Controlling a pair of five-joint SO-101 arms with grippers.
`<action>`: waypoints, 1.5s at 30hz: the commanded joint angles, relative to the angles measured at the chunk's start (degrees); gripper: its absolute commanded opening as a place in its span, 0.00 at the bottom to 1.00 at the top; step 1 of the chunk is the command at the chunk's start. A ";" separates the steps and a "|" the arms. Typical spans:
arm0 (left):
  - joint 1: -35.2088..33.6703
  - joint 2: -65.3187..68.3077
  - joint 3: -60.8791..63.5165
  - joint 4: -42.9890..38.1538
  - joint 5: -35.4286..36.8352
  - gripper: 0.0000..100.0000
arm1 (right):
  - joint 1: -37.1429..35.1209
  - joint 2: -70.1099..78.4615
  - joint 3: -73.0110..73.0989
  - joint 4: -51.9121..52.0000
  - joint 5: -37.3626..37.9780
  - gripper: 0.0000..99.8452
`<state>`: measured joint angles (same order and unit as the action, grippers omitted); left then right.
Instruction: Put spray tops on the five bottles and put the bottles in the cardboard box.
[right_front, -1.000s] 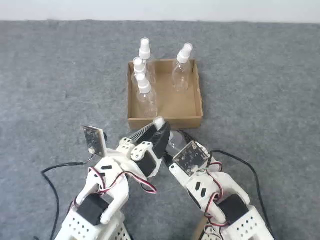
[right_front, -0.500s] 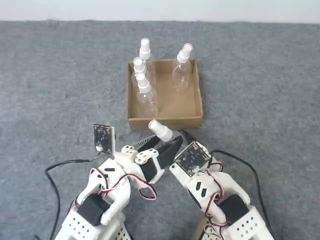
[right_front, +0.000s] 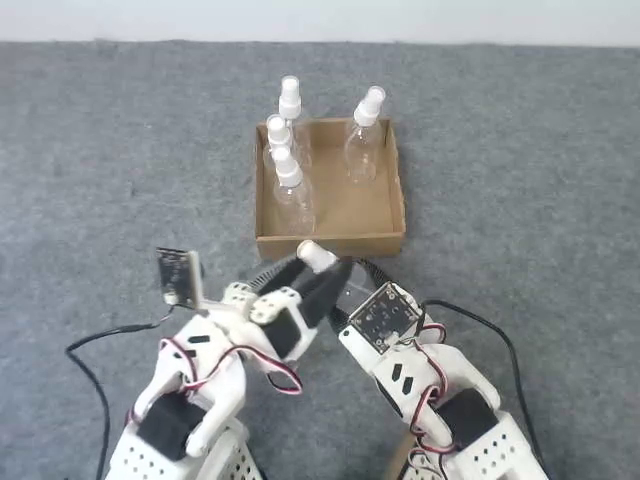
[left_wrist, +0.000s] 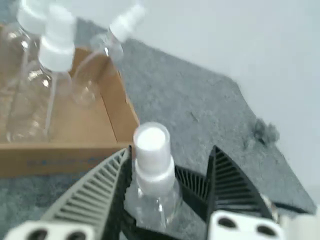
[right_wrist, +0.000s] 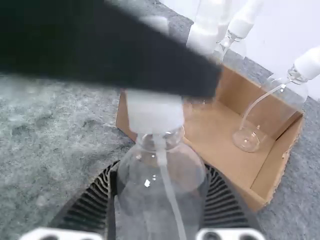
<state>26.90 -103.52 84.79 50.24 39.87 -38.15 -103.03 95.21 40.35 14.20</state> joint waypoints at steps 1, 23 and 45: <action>-3.52 -1.14 -5.23 0.00 -0.18 0.23 | -0.40 -0.92 1.23 -0.13 -0.35 0.07; -16.44 -1.14 -3.91 -1.23 4.57 0.23 | -0.66 -0.92 1.14 -0.66 -0.35 0.07; -7.56 -1.14 4.70 -5.10 -3.52 0.22 | -0.66 -1.01 0.97 -0.75 -0.35 0.07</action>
<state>18.73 -103.52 89.01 45.49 37.23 -38.07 -102.86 95.21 40.44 14.20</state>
